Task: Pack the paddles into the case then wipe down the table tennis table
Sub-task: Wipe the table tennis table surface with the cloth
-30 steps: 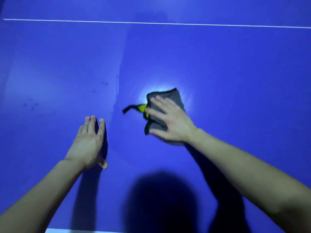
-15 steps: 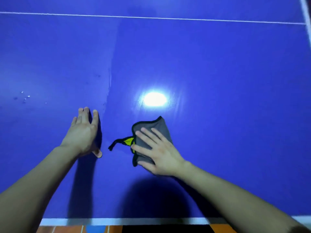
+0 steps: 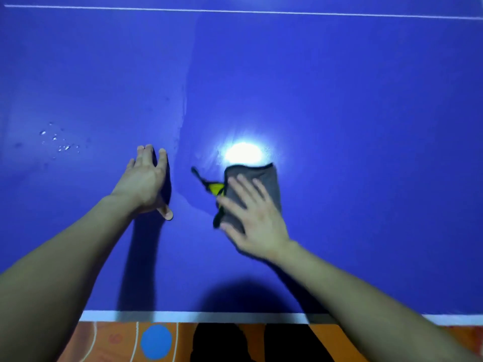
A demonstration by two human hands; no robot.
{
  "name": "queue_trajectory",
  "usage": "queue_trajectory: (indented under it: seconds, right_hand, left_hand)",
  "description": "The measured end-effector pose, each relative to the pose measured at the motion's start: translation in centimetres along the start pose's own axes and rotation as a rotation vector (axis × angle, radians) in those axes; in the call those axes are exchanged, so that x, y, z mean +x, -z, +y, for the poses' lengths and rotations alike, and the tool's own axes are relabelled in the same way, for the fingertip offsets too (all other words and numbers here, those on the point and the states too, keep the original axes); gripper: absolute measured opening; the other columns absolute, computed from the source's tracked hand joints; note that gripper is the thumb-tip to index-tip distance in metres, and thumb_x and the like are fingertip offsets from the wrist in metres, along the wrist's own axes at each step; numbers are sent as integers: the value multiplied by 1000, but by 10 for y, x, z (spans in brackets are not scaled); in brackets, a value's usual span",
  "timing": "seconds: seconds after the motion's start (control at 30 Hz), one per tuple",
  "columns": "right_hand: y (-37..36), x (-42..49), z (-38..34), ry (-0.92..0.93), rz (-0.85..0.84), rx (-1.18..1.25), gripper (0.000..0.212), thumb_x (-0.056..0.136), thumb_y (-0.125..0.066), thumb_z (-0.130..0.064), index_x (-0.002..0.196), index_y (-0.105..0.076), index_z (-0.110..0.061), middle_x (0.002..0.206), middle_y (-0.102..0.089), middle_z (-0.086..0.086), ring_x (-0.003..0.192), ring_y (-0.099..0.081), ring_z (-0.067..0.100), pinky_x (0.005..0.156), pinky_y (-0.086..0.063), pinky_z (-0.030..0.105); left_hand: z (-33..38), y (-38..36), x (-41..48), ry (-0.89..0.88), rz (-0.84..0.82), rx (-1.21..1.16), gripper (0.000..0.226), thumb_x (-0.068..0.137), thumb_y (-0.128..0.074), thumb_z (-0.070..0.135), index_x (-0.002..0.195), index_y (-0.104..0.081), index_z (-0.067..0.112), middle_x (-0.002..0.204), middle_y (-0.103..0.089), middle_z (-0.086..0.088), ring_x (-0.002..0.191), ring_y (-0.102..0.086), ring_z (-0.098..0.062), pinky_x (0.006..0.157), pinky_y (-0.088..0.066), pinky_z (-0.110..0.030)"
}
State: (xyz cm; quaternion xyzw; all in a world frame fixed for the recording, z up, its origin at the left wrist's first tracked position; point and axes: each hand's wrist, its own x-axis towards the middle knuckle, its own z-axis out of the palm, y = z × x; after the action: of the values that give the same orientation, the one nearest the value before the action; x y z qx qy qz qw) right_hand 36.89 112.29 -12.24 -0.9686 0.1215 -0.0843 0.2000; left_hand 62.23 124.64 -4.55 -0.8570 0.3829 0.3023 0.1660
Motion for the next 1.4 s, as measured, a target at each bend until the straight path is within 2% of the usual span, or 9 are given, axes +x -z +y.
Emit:
queue_trajectory:
  seconds: [0.17, 0.27, 0.43, 0.53, 0.63, 0.73, 0.97, 1.27, 1.4]
  right_hand:
    - [-9, -28, -12, 374, -215, 31, 57, 104, -64, -53, 155, -60, -29, 176, -35, 10, 167, -22, 29, 132, -24, 56]
    - [-8, 58, 23, 142, -7, -26, 60, 101, -66, -54, 154, -60, -26, 169, -46, 11, 162, -35, 33, 130, -26, 57]
    - [-14, 132, 26, -268, 118, -101, 59, 100, -54, -58, 153, -57, -31, 169, -46, 11, 162, -32, 30, 135, -15, 52]
    - [-30, 58, -43, -211, 145, -59, 56, 100, -62, -50, 151, -61, -27, 168, -46, 13, 162, -33, 33, 133, -18, 55]
    - [-48, -47, -125, 51, -55, -14, 54, 105, -61, -51, 154, -60, -27, 176, -34, 12, 167, -21, 30, 133, -21, 57]
    - [-52, -55, -118, 183, -132, -12, 57, 107, -59, -55, 157, -57, -29, 177, -33, 10, 167, -21, 28, 133, -21, 55]
    - [-47, 165, -30, -253, 103, -120, 60, 102, -51, -58, 154, -55, -30, 168, -47, 10, 161, -34, 32, 134, -19, 53]
    - [-69, -33, -157, -15, -10, -27, 52, 107, -60, -47, 154, -61, -26, 174, -37, 11, 166, -25, 30, 132, -23, 56]
    - [-63, 57, -103, -104, 63, -68, 54, 103, -60, -49, 153, -60, -30, 168, -48, 9, 163, -33, 29, 133, -21, 53]
  left_hand:
    - [-16, -21, -13, -32, 190, -62, 152, 42, -102, 67, 162, -27, 11, 162, -24, -18, 146, -36, -42, 119, -40, -53]
    - [-19, -46, -51, -2, 253, -132, 138, 53, -100, 65, 161, -33, 11, 164, -31, -17, 152, -34, -39, 122, -39, -52]
    - [-37, -94, -101, 18, 165, -40, 169, 38, -95, 79, 170, -9, 18, 172, -14, -17, 159, -21, -37, 128, -30, -50]
    - [-48, -104, -109, 14, 112, 27, 177, 39, -94, 81, 170, 12, 27, 178, 6, -12, 165, -1, -35, 132, -17, -51]
    - [-53, -107, -109, -5, 98, -19, 179, 37, -95, 79, 169, 17, 32, 179, 15, -8, 166, 5, -32, 133, -16, -50]
    - [-54, -108, -106, -13, 98, -51, 180, 36, -96, 78, 169, 15, 31, 179, 14, -9, 166, 5, -34, 132, -21, -49]
    - [-53, -108, -111, -22, 133, -60, 175, 40, -97, 74, 169, 14, 35, 179, 14, -2, 166, 4, -28, 127, -29, -44]
    - [-55, -104, -113, -42, 154, -61, 172, 39, -95, 79, 170, 10, 37, 180, 13, 0, 166, -1, -27, 125, -34, -45]
    - [-55, -105, -112, -39, 159, -50, 173, 41, -95, 78, 169, 13, 37, 180, 13, 0, 167, 1, -26, 126, -32, -43]
